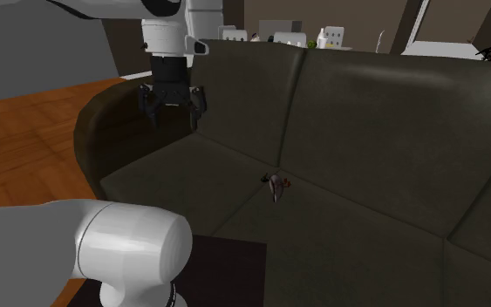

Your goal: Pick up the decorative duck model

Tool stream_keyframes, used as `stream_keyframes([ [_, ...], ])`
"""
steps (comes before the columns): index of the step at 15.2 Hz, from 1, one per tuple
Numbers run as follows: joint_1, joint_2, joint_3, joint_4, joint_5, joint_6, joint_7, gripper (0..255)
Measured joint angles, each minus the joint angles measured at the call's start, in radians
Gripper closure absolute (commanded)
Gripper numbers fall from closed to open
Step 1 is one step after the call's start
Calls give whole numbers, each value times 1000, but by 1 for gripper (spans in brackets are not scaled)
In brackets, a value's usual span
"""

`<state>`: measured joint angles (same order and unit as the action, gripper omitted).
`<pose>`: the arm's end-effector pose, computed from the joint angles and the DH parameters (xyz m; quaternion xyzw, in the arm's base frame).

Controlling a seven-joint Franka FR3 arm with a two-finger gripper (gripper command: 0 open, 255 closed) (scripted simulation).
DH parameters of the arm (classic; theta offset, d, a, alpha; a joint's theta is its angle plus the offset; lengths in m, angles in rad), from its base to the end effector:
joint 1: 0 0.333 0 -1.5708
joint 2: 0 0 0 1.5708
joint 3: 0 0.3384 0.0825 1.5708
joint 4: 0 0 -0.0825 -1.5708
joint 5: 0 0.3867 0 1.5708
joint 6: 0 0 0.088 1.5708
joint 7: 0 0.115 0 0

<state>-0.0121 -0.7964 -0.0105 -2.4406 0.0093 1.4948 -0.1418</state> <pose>0.2773 -0.0059 0.5557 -0.9953 -0.0613 0.0737 0.0144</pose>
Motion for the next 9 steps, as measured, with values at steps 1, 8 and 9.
stream_keyframes([
  [1,0,0,0,0,0,0,0,0],
  [8,-26,185,-49,-7,-48,169,-48,0],
  [9,-30,219,-57,2,-54,191,-55,0],
])
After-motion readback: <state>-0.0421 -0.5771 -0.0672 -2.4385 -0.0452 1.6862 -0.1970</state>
